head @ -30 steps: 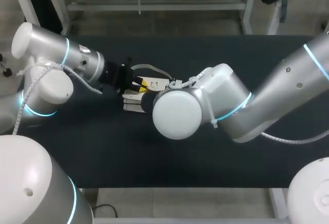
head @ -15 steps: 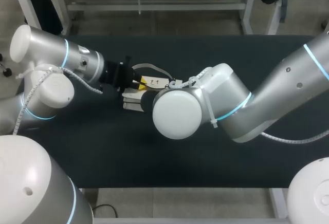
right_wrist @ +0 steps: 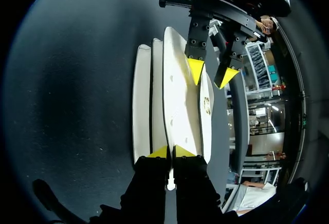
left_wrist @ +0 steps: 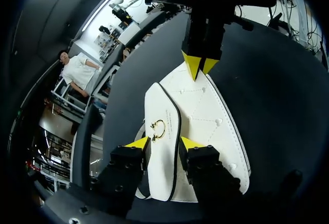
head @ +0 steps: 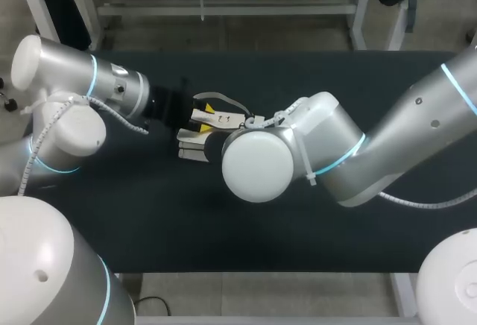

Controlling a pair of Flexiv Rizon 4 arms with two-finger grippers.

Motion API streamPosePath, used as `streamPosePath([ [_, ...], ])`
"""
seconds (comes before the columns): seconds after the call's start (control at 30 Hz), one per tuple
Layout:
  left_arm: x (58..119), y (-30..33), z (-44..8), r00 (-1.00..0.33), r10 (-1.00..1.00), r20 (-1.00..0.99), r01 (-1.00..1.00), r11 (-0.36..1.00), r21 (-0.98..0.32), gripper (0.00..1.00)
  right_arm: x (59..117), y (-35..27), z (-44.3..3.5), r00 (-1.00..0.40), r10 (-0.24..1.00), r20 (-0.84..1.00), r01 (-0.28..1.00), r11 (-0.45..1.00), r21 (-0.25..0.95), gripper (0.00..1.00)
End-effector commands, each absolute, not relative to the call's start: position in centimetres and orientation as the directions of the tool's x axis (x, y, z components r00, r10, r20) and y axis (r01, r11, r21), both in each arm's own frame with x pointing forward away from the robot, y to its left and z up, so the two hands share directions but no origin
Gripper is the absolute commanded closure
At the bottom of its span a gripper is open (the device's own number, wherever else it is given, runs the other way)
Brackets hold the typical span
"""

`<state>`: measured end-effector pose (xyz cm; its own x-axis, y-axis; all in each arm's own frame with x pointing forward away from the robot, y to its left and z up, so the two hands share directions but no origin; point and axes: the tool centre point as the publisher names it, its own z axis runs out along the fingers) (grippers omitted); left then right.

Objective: Pick up the bag, open it, inspect its contents, close it, and place it on the opposite side

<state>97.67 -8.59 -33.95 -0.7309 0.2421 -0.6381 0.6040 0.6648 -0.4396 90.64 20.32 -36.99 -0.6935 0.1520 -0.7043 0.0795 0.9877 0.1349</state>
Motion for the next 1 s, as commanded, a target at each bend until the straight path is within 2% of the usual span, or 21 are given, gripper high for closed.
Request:
streamPosePath([
  [0.03,96.5,-8.0,-32.4,-0.73,0.225,-0.646,0.594,0.676,-0.436,0.0,90.6,20.3,-36.5,-0.709,0.134,-0.692,0.058,0.989,0.133,0.53],
  [0.07,96.4,-7.9,-32.0,-0.73,0.226,-0.646,0.594,0.676,-0.436,0.0,90.6,20.2,-36.3,-0.712,0.132,-0.689,0.057,0.99,0.131,0.11],
  [0.1,96.3,-7.8,-31.6,-0.732,0.217,-0.646,0.587,0.683,-0.436,0.0,90.5,20.2,-36.1,-0.718,0.129,-0.683,0.052,0.99,0.132,0.0],
  [0.4,96.0,-5.8,-28.1,-0.819,0.143,-0.555,0.463,0.737,-0.492,0.0,89.6,18.9,-32.6,-0.799,0.098,-0.593,0.011,0.989,0.149,0.0],
  [0.67,95.1,-3.7,-26.9,-0.919,0.13,-0.371,0.326,0.778,-0.536,0.0,90.3,17.8,-29.9,-0.896,0.045,-0.442,-0.036,0.984,0.173,0.0],
  [0.77,94.6,-3.3,-26.7,-0.96,0.09,-0.265,0.227,0.805,-0.548,0.0,90.6,17.5,-29.2,-0.926,0.051,-0.375,-0.022,0.982,0.189,0.0],
  [0.97,94.2,-3.1,-26.7,-0.997,0.007,-0.076,0.047,0.845,-0.533,0.0,91.1,17.1,-28.5,-0.969,0.119,-0.215,0.082,0.981,0.173,0.0],
  [1.0,94.0,-3.1,-26.5,-0.995,-0.006,-0.097,0.042,0.877,-0.479,0.0,91.4,16.8,-28.3,-0.973,0.136,-0.184,0.104,0.979,0.177,0.0],
])
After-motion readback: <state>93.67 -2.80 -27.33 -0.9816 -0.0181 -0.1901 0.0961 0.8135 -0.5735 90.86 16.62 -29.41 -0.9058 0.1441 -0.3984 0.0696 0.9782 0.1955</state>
